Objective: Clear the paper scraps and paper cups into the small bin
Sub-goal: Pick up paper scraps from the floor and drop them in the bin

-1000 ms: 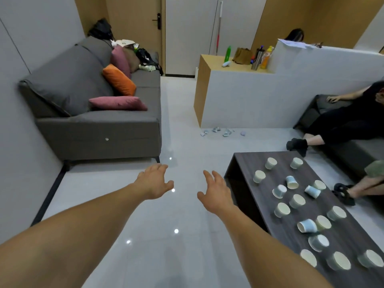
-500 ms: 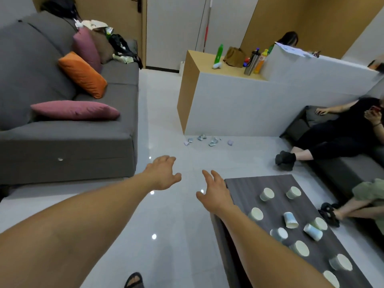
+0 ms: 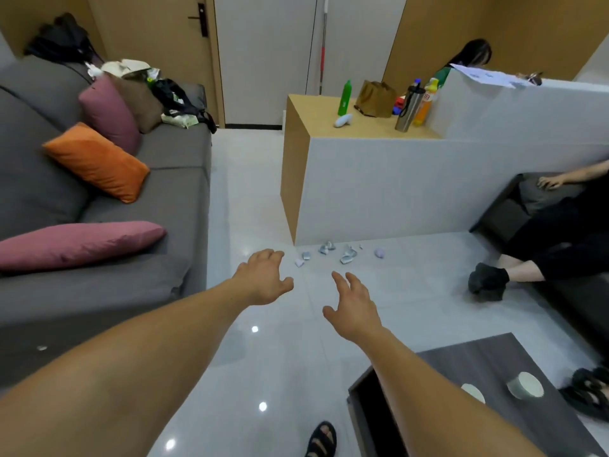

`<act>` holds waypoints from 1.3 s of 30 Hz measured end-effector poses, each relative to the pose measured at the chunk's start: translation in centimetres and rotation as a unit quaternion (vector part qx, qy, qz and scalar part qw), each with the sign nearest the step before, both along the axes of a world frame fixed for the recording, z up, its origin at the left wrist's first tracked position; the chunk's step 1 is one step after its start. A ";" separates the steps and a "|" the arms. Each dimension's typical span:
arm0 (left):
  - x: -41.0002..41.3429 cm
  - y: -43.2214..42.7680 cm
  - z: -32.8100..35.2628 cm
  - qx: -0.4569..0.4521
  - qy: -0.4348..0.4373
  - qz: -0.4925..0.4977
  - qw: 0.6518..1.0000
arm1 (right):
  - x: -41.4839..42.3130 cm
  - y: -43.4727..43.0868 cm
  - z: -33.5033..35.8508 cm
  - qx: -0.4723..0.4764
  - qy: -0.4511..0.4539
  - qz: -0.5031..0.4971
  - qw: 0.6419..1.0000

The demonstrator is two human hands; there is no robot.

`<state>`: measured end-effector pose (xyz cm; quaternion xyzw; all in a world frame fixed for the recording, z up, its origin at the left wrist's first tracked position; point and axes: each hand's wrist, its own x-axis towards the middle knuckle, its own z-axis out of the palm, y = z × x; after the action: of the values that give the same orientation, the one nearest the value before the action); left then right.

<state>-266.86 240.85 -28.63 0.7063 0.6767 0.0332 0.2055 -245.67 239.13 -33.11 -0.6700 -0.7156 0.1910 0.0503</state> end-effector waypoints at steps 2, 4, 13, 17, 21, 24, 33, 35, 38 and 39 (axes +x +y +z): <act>1.0 4.3 0.7 -0.003 0.002 0.012 1.000 | 1.0 4.6 0.4 -0.005 -0.003 0.009 1.000; 1.8 8.2 1.0 -0.003 -0.004 0.030 1.000 | 1.8 8.8 0.8 -0.001 0.000 0.027 1.000; 1.4 24.0 -1.1 -0.037 -0.021 0.076 0.996 | 2.6 26.9 0.3 -0.021 -0.025 0.055 0.998; 0.1 33.0 -3.7 -0.056 -0.044 0.066 0.995 | 1.1 35.3 -1.1 -0.043 -0.040 0.057 0.997; -1.1 42.2 -5.1 -0.062 -0.069 0.067 0.993 | -0.8 43.4 -1.6 -0.050 -0.043 0.059 0.996; -1.8 47.1 -5.6 -0.076 -0.080 0.054 0.992 | -2.1 48.5 -2.1 -0.059 -0.045 0.068 0.995; -4.0 59.1 -11.5 -0.144 -0.072 0.119 0.980 | -4.5 63.9 -7.4 -0.125 -0.053 0.146 0.980; -3.9 61.4 -13.6 -0.164 -0.075 0.151 0.972 | -4.4 67.8 -9.5 -0.148 -0.056 0.173 0.972; -3.3 64.5 -17.5 -0.188 -0.095 0.214 0.954 | -3.9 73.9 -13.5 -0.175 -0.065 0.223 0.957; -3.0 65.4 -19.1 -0.198 -0.105 0.233 0.946 | -3.7 75.6 -15.1 -0.186 -0.073 0.236 0.951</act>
<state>-269.81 306.26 -47.70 0.4664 0.7902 0.0196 0.3972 -249.34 314.76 -48.17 -0.4918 -0.8065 0.2777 -0.1747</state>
